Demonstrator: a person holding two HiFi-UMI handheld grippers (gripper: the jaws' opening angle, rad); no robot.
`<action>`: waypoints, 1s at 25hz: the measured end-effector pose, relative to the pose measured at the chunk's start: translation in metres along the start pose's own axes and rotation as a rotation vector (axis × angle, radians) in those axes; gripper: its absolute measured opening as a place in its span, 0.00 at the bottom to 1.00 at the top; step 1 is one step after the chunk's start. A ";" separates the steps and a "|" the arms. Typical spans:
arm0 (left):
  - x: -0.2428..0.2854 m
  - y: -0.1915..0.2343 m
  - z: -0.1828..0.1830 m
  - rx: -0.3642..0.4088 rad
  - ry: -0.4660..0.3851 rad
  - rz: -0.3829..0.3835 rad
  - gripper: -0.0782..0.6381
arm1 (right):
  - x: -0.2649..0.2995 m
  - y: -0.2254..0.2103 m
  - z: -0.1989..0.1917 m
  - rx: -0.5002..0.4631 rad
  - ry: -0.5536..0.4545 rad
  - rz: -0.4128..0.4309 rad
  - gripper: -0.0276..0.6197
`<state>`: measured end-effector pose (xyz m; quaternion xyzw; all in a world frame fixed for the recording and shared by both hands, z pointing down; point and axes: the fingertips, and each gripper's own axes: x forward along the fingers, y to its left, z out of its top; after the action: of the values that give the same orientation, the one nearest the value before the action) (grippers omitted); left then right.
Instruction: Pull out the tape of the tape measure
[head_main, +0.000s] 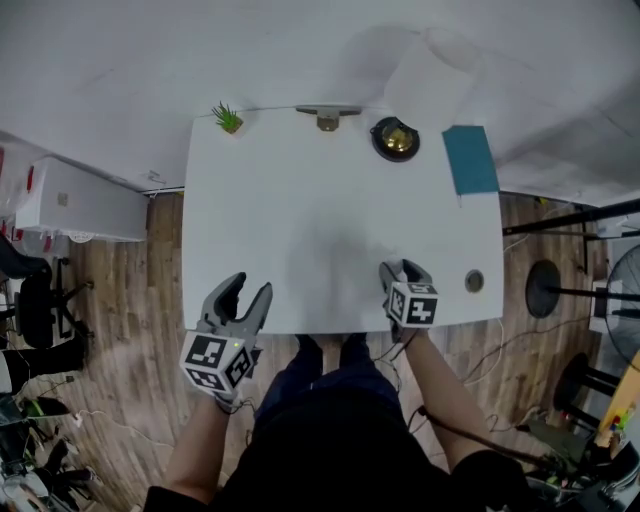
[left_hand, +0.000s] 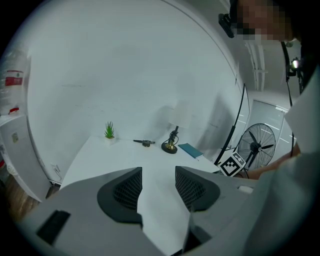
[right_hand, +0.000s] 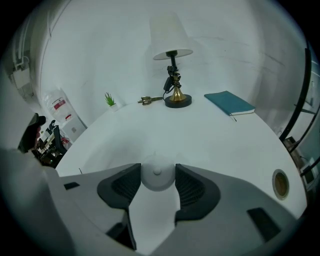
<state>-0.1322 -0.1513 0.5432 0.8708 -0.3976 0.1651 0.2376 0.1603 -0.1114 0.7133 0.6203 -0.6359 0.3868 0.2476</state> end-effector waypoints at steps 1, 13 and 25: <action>0.001 -0.003 0.002 0.002 -0.002 -0.006 0.39 | -0.003 0.001 0.004 -0.002 -0.010 0.012 0.38; 0.006 -0.034 0.035 0.047 -0.059 -0.039 0.39 | -0.058 0.028 0.073 -0.126 -0.162 0.193 0.38; 0.000 -0.050 0.067 0.145 -0.105 -0.059 0.39 | -0.106 0.064 0.137 -0.303 -0.313 0.320 0.38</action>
<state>-0.0873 -0.1597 0.4732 0.9045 -0.3706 0.1405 0.1576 0.1318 -0.1614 0.5379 0.5201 -0.8068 0.2210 0.1722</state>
